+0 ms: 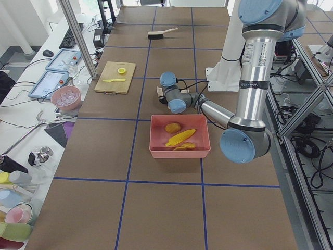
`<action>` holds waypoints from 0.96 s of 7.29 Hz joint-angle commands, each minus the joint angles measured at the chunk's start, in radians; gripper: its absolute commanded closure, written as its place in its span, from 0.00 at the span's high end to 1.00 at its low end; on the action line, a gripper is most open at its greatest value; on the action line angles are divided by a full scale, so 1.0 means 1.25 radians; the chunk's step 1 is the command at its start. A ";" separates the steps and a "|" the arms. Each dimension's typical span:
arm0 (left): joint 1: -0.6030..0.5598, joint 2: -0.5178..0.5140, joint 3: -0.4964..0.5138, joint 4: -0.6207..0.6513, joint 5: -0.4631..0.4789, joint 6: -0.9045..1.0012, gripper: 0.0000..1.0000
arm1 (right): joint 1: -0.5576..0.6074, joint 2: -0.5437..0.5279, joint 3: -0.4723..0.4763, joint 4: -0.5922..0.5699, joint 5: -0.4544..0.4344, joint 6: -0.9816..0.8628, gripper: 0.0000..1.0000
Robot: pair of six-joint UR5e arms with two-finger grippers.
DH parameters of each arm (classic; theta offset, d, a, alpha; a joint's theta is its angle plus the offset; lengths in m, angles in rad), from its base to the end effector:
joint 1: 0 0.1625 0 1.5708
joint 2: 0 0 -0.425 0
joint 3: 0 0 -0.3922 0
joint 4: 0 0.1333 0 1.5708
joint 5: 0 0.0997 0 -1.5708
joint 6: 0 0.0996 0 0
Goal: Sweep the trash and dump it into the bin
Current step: 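Lower the dustpan onto the table beside the bin with the left gripper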
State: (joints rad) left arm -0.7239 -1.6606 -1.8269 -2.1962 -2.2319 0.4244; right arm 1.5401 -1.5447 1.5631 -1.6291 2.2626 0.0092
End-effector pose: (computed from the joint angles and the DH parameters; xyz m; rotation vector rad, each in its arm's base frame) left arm 0.3480 -0.4039 0.4149 0.8673 0.8713 1.4439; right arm 0.0544 -0.5017 0.6608 -0.0521 -0.6908 -0.0068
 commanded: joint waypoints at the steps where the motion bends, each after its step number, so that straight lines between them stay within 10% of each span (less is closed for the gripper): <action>1: -0.003 0.001 0.000 0.000 -0.001 -0.007 0.98 | 0.000 0.000 0.000 0.000 0.000 0.000 1.00; 7: -0.179 -0.005 -0.054 0.022 -0.016 -0.147 0.98 | 0.000 0.000 0.000 0.000 0.000 0.000 1.00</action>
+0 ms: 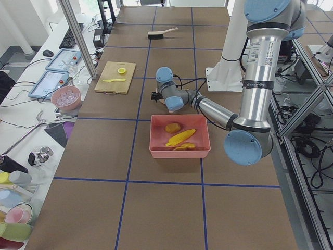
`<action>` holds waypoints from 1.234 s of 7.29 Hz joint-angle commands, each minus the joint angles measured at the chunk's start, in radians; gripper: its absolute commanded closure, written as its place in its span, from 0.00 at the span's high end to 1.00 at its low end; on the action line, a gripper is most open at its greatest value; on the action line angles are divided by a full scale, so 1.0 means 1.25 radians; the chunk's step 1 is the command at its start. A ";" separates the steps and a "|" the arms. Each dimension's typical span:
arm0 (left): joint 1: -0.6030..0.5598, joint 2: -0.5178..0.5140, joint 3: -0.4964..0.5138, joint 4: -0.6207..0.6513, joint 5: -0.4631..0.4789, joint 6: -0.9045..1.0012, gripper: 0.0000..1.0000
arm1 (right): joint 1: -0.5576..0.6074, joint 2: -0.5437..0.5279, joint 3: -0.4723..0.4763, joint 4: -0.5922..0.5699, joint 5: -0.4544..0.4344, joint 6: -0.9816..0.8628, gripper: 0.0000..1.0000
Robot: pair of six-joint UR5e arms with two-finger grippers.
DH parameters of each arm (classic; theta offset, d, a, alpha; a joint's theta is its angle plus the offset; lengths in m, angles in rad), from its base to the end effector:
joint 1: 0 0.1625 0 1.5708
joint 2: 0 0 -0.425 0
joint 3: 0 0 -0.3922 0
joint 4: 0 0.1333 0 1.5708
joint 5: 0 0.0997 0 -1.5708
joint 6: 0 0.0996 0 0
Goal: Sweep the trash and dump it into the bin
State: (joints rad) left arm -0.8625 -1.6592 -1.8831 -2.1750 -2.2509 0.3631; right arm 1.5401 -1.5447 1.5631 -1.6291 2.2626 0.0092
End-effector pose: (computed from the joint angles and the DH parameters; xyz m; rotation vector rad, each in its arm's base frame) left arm 0.2830 -0.4390 0.3902 0.9098 0.8385 1.2829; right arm 0.0544 -0.5017 0.6608 -0.0521 -0.6908 -0.0068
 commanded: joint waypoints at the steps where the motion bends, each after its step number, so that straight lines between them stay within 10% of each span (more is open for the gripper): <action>1: -0.122 -0.013 -0.010 0.045 0.002 -0.210 0.98 | 0.000 0.000 0.000 0.000 0.000 0.000 1.00; 6: -0.337 -0.091 0.001 0.412 0.119 -0.443 0.98 | 0.000 -0.001 -0.004 -0.001 0.001 0.000 1.00; 9: -0.452 -0.064 0.015 0.570 0.048 -0.486 0.98 | 0.000 -0.009 -0.004 -0.001 0.000 0.000 1.00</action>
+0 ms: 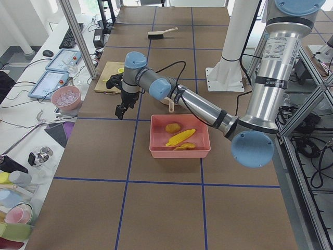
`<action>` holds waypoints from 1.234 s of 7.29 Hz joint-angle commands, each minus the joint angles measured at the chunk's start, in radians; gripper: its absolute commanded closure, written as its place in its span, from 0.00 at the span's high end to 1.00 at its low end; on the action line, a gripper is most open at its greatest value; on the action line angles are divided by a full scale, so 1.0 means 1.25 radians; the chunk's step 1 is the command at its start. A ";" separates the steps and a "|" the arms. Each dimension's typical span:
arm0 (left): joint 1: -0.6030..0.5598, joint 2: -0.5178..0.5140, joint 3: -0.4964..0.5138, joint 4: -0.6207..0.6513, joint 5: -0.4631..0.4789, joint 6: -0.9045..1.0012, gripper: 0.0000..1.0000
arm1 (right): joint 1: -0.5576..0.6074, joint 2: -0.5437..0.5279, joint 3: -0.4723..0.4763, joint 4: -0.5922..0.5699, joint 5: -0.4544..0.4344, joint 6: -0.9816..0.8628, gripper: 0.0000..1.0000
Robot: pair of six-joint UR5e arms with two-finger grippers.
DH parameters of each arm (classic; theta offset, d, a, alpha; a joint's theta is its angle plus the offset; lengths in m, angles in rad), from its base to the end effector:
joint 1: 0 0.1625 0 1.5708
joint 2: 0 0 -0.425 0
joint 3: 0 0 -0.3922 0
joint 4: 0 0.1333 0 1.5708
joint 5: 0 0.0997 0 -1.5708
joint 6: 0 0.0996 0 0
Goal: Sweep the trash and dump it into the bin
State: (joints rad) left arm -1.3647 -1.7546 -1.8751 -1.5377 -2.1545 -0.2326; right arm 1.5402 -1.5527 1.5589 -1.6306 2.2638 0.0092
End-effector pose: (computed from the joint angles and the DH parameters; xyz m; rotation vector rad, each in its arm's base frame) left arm 0.0358 -0.5546 0.4273 0.3065 0.6557 0.1074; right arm 0.0545 -0.4972 0.6669 -0.0652 -0.6917 -0.0020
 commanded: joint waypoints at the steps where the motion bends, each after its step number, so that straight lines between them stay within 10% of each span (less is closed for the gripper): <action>1: -0.103 0.065 0.009 0.075 -0.060 -0.009 0.99 | 0.000 -0.002 0.001 0.001 0.000 0.000 1.00; 3: -0.177 0.169 0.043 0.061 -0.164 -0.001 0.99 | 0.000 -0.002 0.001 0.001 0.000 0.000 1.00; 9: -0.183 0.266 0.095 -0.028 -0.164 0.045 0.99 | 0.000 -0.002 0.001 0.001 -0.002 0.000 1.00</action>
